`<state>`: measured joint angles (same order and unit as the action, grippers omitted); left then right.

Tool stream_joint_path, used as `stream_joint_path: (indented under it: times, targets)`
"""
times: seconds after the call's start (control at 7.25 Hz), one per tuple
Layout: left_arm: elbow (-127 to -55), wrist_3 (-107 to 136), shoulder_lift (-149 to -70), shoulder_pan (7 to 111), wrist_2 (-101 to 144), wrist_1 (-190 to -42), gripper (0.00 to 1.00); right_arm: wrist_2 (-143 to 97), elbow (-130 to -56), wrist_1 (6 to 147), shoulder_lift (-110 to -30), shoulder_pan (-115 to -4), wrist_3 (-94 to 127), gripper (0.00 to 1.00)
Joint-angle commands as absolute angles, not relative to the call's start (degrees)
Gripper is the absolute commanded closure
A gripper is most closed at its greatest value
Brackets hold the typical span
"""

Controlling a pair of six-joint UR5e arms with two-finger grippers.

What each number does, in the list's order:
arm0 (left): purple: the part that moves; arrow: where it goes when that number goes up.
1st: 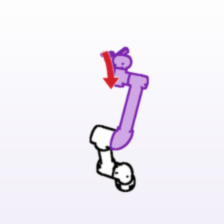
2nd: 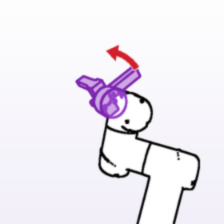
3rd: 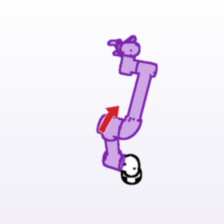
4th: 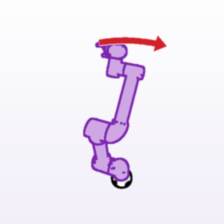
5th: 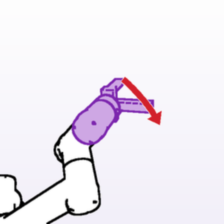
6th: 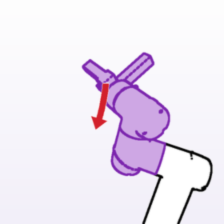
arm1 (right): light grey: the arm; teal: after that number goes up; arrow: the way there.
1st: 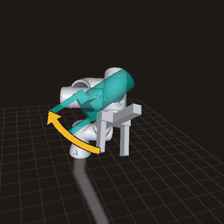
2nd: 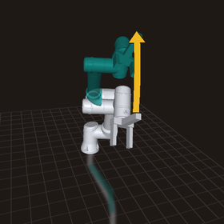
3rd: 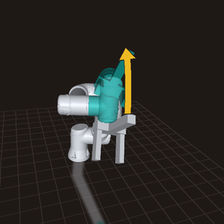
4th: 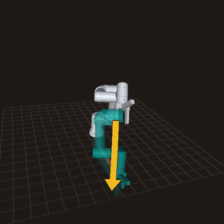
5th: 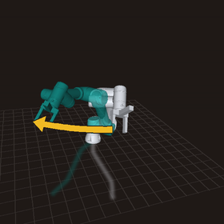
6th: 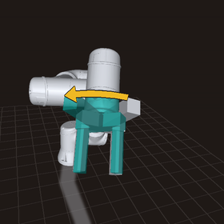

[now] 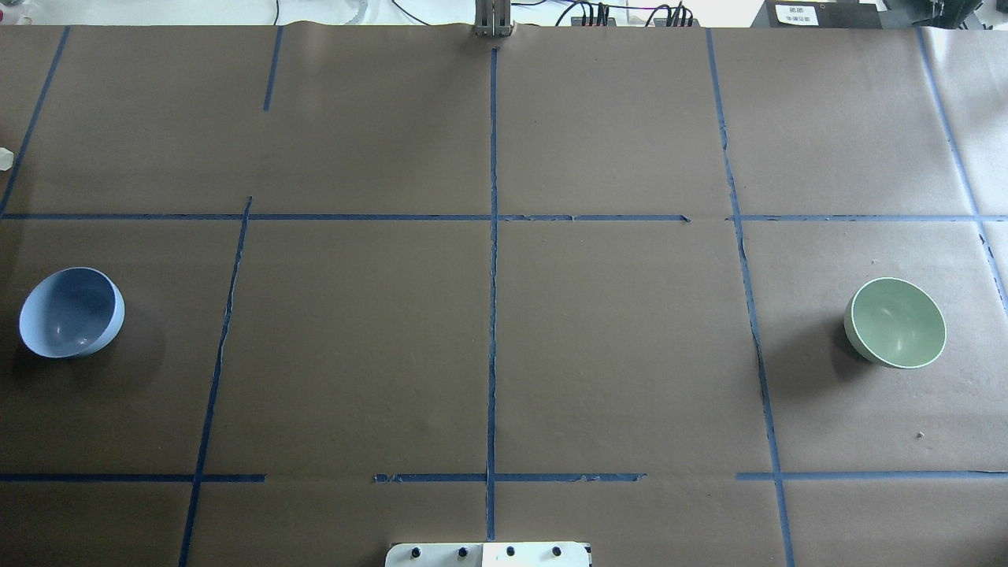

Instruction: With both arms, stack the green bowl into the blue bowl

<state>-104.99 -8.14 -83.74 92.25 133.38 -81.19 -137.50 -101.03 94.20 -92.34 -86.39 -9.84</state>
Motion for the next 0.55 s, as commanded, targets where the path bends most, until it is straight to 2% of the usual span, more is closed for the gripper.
stream_joint_path:
  times: [0.0,0.41]
  targets:
    - [-103.9,-7.7,-85.5,92.1,133.4,-80.9,0.0,-136.9,-101.6,94.1,-93.1,-86.3,-9.4,0.0]
    - [-105.0,-7.7,-84.6,91.9,133.5,-80.5,0.0,-137.5,-101.4,94.2,-93.1,-86.3,-9.1,0.0]
